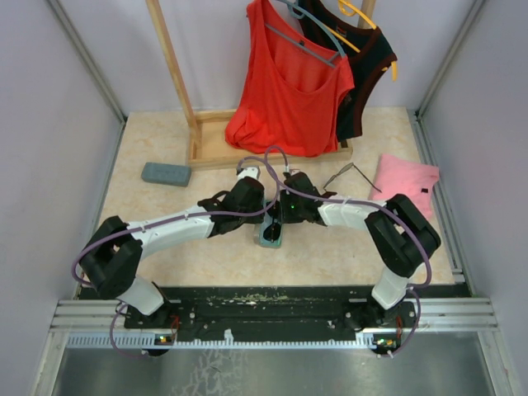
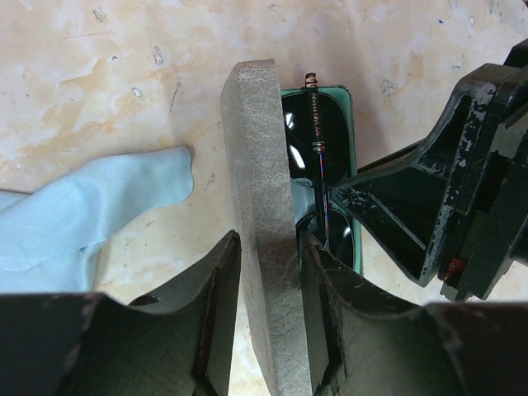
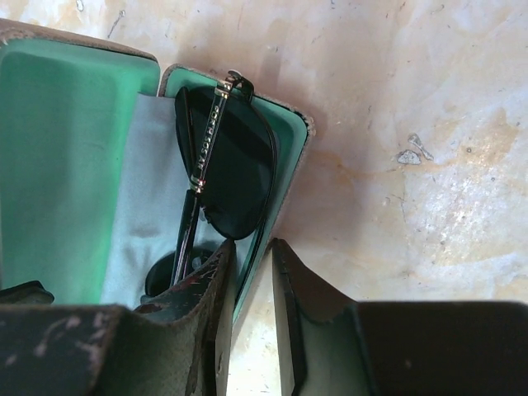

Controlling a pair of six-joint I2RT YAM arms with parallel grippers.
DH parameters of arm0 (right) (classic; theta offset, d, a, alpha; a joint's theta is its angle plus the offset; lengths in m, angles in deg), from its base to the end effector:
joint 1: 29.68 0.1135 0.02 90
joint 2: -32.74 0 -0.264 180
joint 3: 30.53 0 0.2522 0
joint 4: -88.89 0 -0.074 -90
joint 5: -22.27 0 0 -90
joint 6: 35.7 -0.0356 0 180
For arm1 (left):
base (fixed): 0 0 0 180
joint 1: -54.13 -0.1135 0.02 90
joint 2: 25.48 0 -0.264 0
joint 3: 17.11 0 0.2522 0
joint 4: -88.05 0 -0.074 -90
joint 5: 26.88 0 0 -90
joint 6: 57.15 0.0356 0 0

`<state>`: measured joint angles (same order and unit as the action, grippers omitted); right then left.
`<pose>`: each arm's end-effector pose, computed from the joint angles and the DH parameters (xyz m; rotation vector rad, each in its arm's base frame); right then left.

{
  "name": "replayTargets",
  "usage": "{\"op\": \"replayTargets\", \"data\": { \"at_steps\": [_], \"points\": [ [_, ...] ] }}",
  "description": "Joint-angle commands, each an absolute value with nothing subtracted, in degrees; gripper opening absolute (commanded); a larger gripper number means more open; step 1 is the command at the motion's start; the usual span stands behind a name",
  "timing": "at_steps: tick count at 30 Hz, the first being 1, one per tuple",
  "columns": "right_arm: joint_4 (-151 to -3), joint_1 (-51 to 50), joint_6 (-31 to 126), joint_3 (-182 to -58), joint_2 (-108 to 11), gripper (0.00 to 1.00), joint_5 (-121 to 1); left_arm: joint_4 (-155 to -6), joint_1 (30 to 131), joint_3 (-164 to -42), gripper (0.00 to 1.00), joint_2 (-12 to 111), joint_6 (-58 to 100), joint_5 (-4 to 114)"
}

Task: Organize the sunglasses
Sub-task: Place the sunglasses in the sunglasses case.

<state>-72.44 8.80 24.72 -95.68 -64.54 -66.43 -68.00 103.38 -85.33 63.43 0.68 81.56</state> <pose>0.2628 0.2099 0.1563 -0.2070 2.5276 0.5292 0.2224 -0.2408 0.2126 0.1889 2.3179 -0.3469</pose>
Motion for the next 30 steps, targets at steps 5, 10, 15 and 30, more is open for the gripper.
{"op": "replayTargets", "data": {
  "at_steps": [5, 10, 15, 30],
  "points": [
    [-69.82, 9.69, 25.87, -97.91, -66.64, 0.21, -68.71, -69.38, 103.66, -85.01, 0.41, 61.69, 1.23, 81.36],
    [-67.52, 10.25, 26.8, -99.16, -67.63, 0.22, -70.58, -69.4, 103.62, -84.93, 0.41, 61.63, 1.27, 81.35],
    [-64.99, 11.15, 27.82, -101.21, -69.13, 0.23, -71.93, -69.4, 103.62, -84.93, 0.41, 61.54, 1.43, 81.32],
    [-65.9, 11.79, 28.46, -101.75, -66.95, 0.28, -69.76, -69.4, 103.63, -85.36, 0.41, 61.72, 2.01, 81.55]
  ]
}}
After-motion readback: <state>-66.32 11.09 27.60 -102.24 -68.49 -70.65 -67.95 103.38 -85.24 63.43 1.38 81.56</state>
